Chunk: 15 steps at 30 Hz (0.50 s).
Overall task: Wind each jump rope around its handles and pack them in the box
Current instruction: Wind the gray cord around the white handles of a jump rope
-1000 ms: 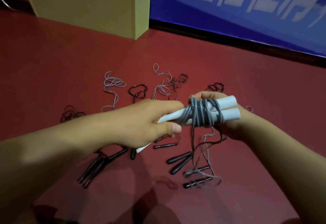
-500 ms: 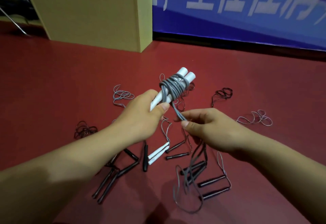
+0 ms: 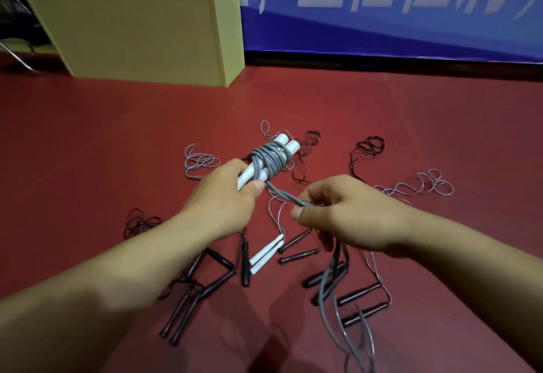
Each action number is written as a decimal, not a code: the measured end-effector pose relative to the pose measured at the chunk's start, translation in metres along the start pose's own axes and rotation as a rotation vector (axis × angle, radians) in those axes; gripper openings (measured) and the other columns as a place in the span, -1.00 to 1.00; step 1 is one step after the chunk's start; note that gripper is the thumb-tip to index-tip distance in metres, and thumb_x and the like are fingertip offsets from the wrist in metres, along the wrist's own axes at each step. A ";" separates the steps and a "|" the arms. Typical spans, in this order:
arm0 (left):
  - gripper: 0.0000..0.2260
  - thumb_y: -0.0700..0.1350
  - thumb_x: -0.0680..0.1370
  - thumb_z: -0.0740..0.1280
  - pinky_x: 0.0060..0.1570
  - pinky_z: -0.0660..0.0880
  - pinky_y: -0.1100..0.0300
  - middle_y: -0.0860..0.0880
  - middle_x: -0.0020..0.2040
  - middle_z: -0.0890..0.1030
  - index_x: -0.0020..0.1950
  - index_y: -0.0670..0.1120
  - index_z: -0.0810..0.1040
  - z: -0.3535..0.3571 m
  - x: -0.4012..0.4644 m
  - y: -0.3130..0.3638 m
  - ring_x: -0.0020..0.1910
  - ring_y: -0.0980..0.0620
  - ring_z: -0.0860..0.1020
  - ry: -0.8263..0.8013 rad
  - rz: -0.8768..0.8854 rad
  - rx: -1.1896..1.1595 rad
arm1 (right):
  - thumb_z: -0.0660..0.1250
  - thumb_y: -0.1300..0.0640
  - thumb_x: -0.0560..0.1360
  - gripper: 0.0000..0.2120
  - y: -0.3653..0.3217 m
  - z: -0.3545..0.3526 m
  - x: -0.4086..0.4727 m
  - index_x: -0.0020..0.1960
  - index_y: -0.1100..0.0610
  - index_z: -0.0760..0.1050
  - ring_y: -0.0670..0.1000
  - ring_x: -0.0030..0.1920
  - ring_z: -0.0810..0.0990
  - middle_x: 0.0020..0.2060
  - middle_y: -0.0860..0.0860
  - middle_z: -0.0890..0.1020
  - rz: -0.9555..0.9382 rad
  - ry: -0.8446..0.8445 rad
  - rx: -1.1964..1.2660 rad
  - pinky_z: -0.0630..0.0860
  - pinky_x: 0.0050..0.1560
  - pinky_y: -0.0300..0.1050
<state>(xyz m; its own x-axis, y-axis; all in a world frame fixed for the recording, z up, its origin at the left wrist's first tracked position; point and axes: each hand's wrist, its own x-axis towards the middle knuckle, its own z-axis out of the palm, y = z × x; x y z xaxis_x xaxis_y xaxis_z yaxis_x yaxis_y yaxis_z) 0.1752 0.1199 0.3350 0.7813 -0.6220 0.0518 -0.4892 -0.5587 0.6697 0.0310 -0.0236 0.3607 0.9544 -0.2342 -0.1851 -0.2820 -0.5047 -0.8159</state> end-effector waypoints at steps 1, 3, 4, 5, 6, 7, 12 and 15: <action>-0.89 0.06 0.58 0.30 -0.16 0.54 -0.04 -0.02 -0.19 0.64 -0.05 0.04 0.48 -0.001 0.001 -0.001 -0.22 -0.11 0.60 -0.002 -0.013 0.002 | 0.36 0.03 0.54 -0.76 0.001 -0.001 0.000 -0.24 0.11 0.51 -0.01 -0.44 0.51 -0.47 0.04 0.53 0.003 -0.005 0.010 0.43 -0.31 -0.09; -0.88 0.07 0.57 0.30 -0.15 0.52 -0.01 0.00 -0.20 0.63 -0.05 0.05 0.48 -0.002 0.000 -0.002 -0.21 -0.10 0.59 -0.018 -0.034 0.035 | 0.36 0.04 0.54 -0.77 0.001 -0.004 0.000 -0.24 0.13 0.51 0.02 -0.43 0.51 -0.46 0.04 0.50 0.005 -0.001 0.036 0.45 -0.30 -0.04; -0.88 0.08 0.57 0.29 -0.15 0.51 0.01 0.02 -0.21 0.61 -0.05 0.06 0.48 -0.002 -0.001 -0.002 -0.20 -0.08 0.58 -0.032 -0.036 0.076 | 0.35 0.06 0.55 -0.79 0.002 -0.005 0.000 -0.21 0.15 0.52 0.02 -0.43 0.48 -0.45 0.02 0.46 0.000 0.003 0.045 0.45 -0.32 -0.05; -0.87 0.10 0.57 0.29 -0.14 0.51 0.03 0.04 -0.22 0.60 -0.05 0.07 0.47 -0.003 -0.002 -0.002 -0.20 -0.07 0.57 -0.048 -0.031 0.122 | 0.35 0.06 0.55 -0.81 0.002 -0.006 0.000 -0.16 0.16 0.55 0.00 -0.42 0.43 -0.43 0.01 0.43 -0.014 0.009 0.040 0.42 -0.35 -0.08; -0.86 0.11 0.57 0.28 -0.14 0.51 0.04 0.05 -0.23 0.59 -0.05 0.06 0.47 -0.003 -0.003 -0.002 -0.20 -0.07 0.57 -0.069 -0.021 0.164 | 0.33 0.05 0.56 -0.83 0.002 -0.007 0.000 -0.10 0.15 0.57 -0.03 -0.42 0.37 -0.41 -0.01 0.41 -0.032 0.020 0.018 0.36 -0.36 -0.11; -0.84 0.13 0.57 0.28 -0.14 0.51 0.04 0.05 -0.23 0.59 -0.06 0.05 0.47 -0.003 -0.005 -0.002 -0.20 -0.07 0.56 -0.090 -0.005 0.196 | 0.31 0.04 0.57 -0.84 0.003 -0.008 0.000 -0.05 0.13 0.59 -0.07 -0.42 0.33 -0.40 -0.02 0.40 -0.060 0.039 -0.018 0.31 -0.37 -0.14; -0.82 0.12 0.58 0.26 -0.22 0.41 0.06 0.06 -0.24 0.51 -0.04 0.01 0.44 -0.002 -0.015 0.009 -0.19 -0.08 0.51 -0.199 0.150 0.334 | 0.28 0.10 0.58 -0.88 0.005 -0.013 0.003 -0.05 0.04 0.59 -0.17 -0.45 0.35 -0.47 -0.16 0.42 -0.184 0.213 -0.203 0.27 -0.39 -0.34; -0.84 0.12 0.58 0.26 -0.27 0.30 0.09 0.10 -0.28 0.47 0.03 0.05 0.45 -0.003 -0.021 0.016 -0.22 -0.02 0.46 -0.267 0.257 0.387 | 0.34 0.08 0.53 -0.93 0.009 -0.016 0.006 -0.09 0.00 0.60 -0.16 -0.31 0.53 -0.34 -0.15 0.61 -0.179 0.322 -0.205 0.46 -0.22 -0.22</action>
<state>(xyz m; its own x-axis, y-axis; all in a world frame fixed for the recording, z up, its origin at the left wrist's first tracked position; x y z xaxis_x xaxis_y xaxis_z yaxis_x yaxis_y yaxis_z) 0.1519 0.1256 0.3474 0.5163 -0.8552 -0.0458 -0.7984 -0.5000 0.3355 0.0329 -0.0430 0.3612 0.9202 -0.3587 0.1567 -0.1589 -0.7081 -0.6880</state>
